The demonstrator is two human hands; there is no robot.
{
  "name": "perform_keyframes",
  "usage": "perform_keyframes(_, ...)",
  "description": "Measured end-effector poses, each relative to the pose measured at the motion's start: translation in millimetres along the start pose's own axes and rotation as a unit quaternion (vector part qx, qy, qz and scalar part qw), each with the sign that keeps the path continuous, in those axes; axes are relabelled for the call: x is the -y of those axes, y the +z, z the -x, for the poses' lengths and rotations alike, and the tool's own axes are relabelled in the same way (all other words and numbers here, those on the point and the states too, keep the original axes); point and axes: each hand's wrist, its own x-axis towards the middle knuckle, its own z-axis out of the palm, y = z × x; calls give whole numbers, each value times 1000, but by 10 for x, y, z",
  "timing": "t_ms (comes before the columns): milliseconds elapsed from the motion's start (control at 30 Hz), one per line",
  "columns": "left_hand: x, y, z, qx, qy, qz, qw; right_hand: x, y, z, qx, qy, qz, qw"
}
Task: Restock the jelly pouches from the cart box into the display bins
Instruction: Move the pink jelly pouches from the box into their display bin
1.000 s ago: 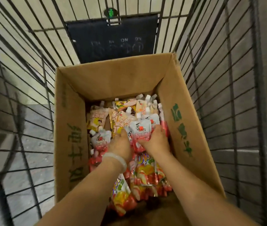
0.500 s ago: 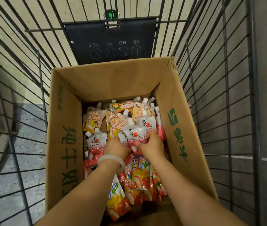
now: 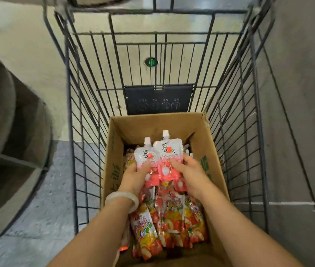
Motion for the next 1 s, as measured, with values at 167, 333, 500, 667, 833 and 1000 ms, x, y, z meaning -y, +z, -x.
perform_keyframes(167,-603,-148,495,32,56,65,996,640,239,359,30,-22,-41,998)
perform_keyframes(333,-1034,-393,966,60,111,126,984,1089,539,703,64,-83,-51,993)
perform_keyframes(500,-1256,-837,1464,48,184,172,967,1376,1010,1104,135,-137,-28,981)
perform_keyframes(667,-1231,-1646,2082,-6,246,208,947,1428,1837,1622,224,-167,3,960)
perform_keyframes(833,-921,-2729,3039,-53,311,246,917,1093,2938,2403,319,-188,42,928)
perform_keyframes(1000,-371,-3998,4095,-134,342,271,890,466,4160,3405,411,-172,41,894)
